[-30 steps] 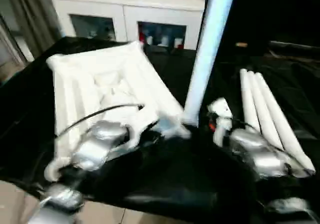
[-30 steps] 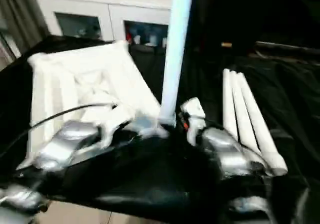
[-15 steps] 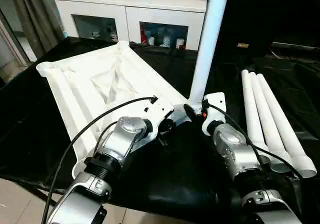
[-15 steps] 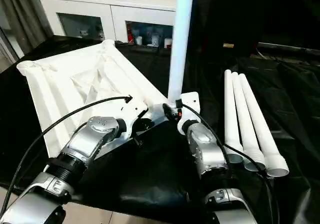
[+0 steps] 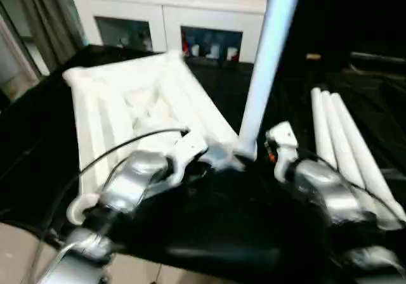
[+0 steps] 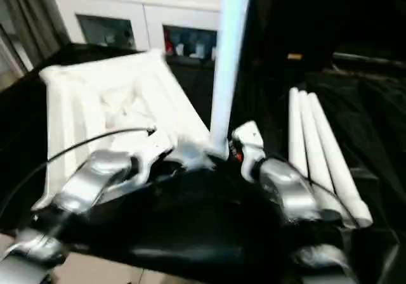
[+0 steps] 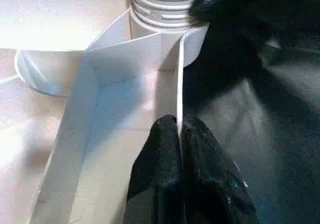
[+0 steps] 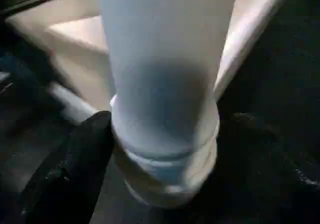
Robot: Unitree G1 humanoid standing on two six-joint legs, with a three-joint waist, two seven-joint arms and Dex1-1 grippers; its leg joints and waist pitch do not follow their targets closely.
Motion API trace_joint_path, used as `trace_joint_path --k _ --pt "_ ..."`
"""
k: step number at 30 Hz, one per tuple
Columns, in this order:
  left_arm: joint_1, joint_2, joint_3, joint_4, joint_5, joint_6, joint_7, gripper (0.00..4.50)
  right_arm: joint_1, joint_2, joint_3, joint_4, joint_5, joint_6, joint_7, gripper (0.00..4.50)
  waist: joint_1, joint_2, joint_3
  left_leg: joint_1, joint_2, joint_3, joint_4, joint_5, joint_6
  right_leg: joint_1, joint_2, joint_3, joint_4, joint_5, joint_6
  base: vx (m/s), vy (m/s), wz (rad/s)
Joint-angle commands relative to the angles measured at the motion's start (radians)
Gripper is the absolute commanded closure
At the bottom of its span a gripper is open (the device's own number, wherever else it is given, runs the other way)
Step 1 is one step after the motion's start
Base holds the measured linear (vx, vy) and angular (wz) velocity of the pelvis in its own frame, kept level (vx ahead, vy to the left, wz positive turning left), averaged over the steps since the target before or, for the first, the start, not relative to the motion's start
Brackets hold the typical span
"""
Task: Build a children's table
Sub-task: Rotate leg to tighten
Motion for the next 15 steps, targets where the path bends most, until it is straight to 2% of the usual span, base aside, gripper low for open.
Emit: trace_joint_path --k 1,4,5,7,10,13,14,15 --pt "0.015 -0.004 -0.018 -0.015 -0.021 0.001 -0.035 4.5 0.002 -0.015 0.005 -0.029 0.013 0.008 0.029 0.59 0.0 -0.009 -0.061 0.006 0.034 -0.003 -0.065 -0.119 0.093 0.057 -0.07 0.038 -0.065 -0.045 -0.259 0.0 0.0 0.0" --pt "0.017 0.003 -0.018 -0.022 -0.025 0.001 -0.045 4.5 0.003 -0.024 0.009 -0.036 0.02 0.013 0.049 0.59 0.0 -0.009 -0.061 0.007 0.035 -0.004 -0.066 -0.129 0.076 0.057 -0.072 0.039 -0.068 -0.083 -0.253 0.0 0.0 0.0" --pt "0.019 0.007 -0.019 -0.033 -0.03 0.002 -0.059 4.5 -0.004 -0.028 0.016 -0.031 0.023 0.012 0.078 0.59 0.0 -0.014 -0.062 0.008 0.035 -0.004 -0.066 -0.121 0.075 0.057 -0.07 0.039 -0.067 -0.077 -0.252 0.0 0.0 0.0" --pt "0.021 0.008 -0.021 -0.041 -0.034 0.002 -0.066 4.5 -0.011 -0.025 0.023 -0.022 0.025 0.011 0.097 0.59 0.001 -0.011 -0.064 0.006 0.034 -0.003 -0.063 -0.101 0.082 0.058 -0.071 0.04 -0.062 -0.044 -0.258 0.0 0.0 0.0" --pt "0.026 0.009 -0.024 -0.049 -0.036 0.003 -0.07 4.5 -0.013 -0.02 0.031 -0.022 0.032 0.012 0.116 0.93 0.001 -0.011 -0.065 0.005 0.034 -0.003 -0.061 -0.083 0.095 0.058 -0.071 0.038 -0.059 -0.014 -0.265 0.0 0.0 0.0" --pt "0.037 0.014 -0.028 -0.064 -0.037 0.007 -0.08 4.5 -0.002 -0.021 0.042 -0.037 0.03 0.014 0.136 1.07 0.003 -0.01 -0.063 0.007 0.035 -0.003 -0.063 -0.095 0.091 0.057 -0.071 0.038 -0.061 -0.037 -0.263 0.0 0.0 0.0" --pt "0.039 0.014 -0.03 -0.066 -0.037 0.008 -0.081 4.5 0.0 -0.021 0.045 -0.038 0.027 0.012 0.138 1.3 0.003 -0.011 -0.063 0.007 0.035 -0.003 -0.063 -0.099 0.088 0.057 -0.071 0.038 -0.062 -0.045 -0.26 0.0 0.0 0.0" --pt "0.043 0.017 -0.032 -0.072 -0.036 0.011 -0.085 4.5 0.004 -0.019 0.051 -0.037 0.022 0.007 0.143 1.36 0.003 -0.019 -0.063 0.006 0.034 -0.002 -0.063 -0.098 0.089 0.058 -0.071 0.038 -0.063 -0.048 -0.258 0.0 0.0 0.0"
